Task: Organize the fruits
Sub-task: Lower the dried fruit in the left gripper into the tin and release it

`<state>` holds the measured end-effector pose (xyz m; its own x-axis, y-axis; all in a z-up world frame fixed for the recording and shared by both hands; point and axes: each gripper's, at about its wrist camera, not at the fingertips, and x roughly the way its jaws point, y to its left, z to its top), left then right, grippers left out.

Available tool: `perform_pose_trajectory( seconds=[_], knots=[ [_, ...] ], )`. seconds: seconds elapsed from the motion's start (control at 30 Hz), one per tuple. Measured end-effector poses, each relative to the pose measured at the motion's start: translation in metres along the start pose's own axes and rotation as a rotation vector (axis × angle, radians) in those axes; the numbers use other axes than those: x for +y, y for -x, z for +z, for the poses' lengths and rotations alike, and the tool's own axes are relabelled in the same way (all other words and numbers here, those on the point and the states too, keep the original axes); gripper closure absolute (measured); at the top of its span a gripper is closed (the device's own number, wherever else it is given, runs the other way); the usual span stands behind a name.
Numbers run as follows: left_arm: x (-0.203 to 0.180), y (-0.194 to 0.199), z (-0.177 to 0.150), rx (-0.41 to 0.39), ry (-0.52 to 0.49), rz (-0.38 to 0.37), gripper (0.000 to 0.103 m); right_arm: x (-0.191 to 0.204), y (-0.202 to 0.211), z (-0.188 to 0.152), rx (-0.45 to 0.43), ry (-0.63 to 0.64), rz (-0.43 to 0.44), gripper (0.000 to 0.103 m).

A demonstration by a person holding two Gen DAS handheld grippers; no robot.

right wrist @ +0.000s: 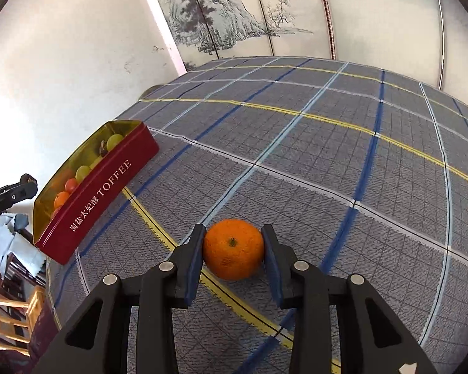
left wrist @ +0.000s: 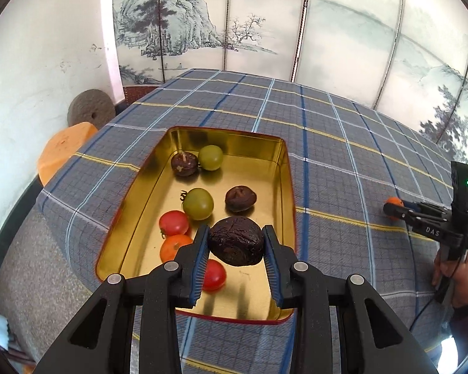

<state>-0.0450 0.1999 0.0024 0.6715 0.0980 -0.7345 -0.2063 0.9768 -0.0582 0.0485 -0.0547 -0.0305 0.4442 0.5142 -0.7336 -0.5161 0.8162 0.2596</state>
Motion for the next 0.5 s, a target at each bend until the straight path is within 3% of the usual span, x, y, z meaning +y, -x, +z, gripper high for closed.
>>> perform_pose_trajectory(
  seconds=[0.3, 0.5],
  knots=[
    [0.008, -0.02, 0.014, -0.011, -0.064, 0.032, 0.068, 0.002, -0.006, 0.0, 0.025, 0.0, -0.02, 0.069],
    [0.018, -0.046, 0.037, -0.008, -0.038, 0.05, 0.068, 0.002, -0.008, 0.0, 0.032, -0.002, -0.029, 0.069]
  ],
)
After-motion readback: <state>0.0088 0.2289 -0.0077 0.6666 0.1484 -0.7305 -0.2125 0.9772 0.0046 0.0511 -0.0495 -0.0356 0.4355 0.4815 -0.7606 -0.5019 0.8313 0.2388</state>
